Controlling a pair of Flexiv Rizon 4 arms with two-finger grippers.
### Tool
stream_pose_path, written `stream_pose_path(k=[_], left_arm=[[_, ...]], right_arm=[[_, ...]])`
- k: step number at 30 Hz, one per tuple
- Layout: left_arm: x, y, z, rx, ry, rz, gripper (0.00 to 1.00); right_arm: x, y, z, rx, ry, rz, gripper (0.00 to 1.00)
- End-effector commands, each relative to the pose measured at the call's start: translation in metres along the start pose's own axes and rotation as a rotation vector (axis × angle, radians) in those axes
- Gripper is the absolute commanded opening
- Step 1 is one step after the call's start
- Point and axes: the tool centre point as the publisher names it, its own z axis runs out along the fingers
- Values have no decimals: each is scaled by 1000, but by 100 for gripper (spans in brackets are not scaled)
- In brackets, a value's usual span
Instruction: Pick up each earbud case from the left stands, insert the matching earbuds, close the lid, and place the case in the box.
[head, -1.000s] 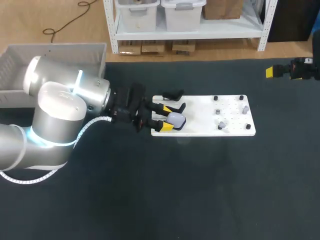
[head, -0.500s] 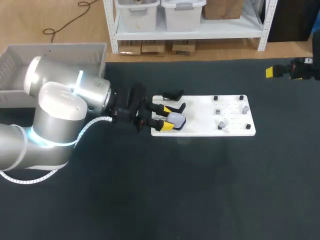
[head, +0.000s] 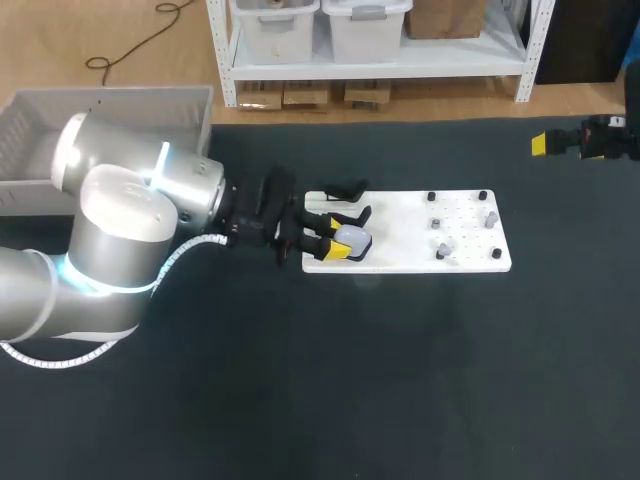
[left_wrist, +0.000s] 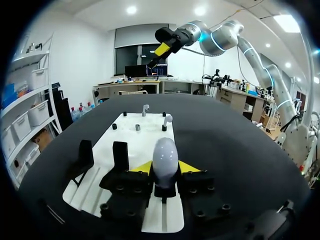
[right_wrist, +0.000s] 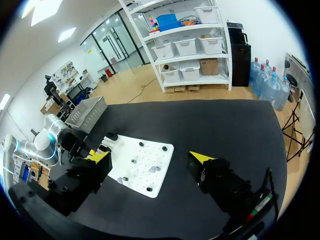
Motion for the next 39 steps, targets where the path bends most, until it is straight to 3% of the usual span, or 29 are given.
stream_pose_path(k=[1, 9, 17, 25, 31, 39], left_arm=[[2, 1, 1, -6, 1, -1, 0], [-9, 4, -15, -35, -39, -8, 0], [-55, 5, -53, -17, -163, -76, 0], [-100, -9, -77, -4, -304, -22, 0], [-115, -18, -84, -7, -354, 38, 0], [-115, -18, -84, -7, -354, 38, 0]], right_arm=[[0, 0, 0, 0, 1, 0, 100], [0, 0, 0, 0, 1, 0, 100], [0, 0, 0, 0, 1, 0, 100], [0, 0, 0, 0, 1, 0, 100], [0, 0, 0, 0, 1, 0, 100], [0, 0, 0, 0, 1, 0, 100]])
